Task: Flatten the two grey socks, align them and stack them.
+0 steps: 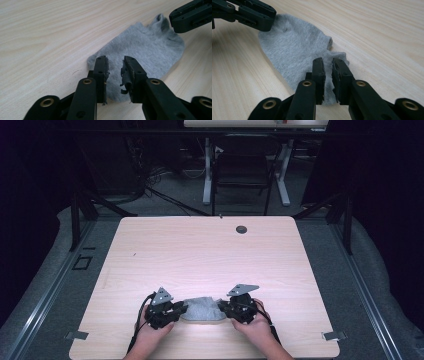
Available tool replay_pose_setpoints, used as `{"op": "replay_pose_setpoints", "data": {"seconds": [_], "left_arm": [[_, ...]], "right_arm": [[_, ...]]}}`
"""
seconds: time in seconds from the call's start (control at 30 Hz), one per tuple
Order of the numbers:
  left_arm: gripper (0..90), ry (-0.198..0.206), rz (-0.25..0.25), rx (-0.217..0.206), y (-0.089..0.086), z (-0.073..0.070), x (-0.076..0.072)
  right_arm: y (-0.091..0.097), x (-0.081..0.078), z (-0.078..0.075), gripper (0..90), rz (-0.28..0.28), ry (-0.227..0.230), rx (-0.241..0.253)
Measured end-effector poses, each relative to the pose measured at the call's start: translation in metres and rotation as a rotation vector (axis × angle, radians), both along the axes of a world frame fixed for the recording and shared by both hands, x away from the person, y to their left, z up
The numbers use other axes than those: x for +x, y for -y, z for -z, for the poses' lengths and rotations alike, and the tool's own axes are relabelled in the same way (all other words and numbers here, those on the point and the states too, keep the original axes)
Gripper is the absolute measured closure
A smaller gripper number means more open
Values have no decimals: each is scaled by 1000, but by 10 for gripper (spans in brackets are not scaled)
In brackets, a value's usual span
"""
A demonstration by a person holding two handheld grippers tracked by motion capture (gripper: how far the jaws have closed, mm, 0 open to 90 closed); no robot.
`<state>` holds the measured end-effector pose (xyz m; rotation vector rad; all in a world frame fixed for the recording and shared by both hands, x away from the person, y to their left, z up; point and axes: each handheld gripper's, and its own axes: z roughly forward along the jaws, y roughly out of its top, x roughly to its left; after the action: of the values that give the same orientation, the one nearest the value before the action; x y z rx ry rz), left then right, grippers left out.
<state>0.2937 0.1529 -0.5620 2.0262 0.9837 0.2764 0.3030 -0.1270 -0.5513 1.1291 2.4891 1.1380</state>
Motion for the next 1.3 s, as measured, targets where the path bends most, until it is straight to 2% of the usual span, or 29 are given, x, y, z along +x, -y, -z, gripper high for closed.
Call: {"op": "replay_pose_setpoints", "data": {"seconds": [0.1,0.3,0.4,0.47,0.6,0.77,0.9,1.03,1.3], "left_arm": [[680,7,-4,-9,-2,-5,-3],[630,20,-2,-19,-6,-12,-10],[597,35,-17,-24,-10,-15,-14],[586,31,-20,-31,-13,-17,-17],[563,37,-27,-36,-18,-17,-21],[527,43,-33,-24,-24,-15,-28],[508,55,-40,-19,-29,-13,-31],[498,50,-42,-28,-31,-7,-30],[487,44,-36,13,-35,0,-24]], "right_arm": [[2,-2,-4,770,4,-3,15],[7,-13,-9,717,-11,13,-7],[11,-19,-10,692,-2,14,5],[13,-22,-11,674,0,18,14],[16,-29,-12,635,-1,15,25],[19,-38,-12,598,-13,26,13],[21,-42,-10,586,-16,42,1],[24,-43,-3,562,-7,87,6],[28,-38,11,535,16,110,-27]]}}
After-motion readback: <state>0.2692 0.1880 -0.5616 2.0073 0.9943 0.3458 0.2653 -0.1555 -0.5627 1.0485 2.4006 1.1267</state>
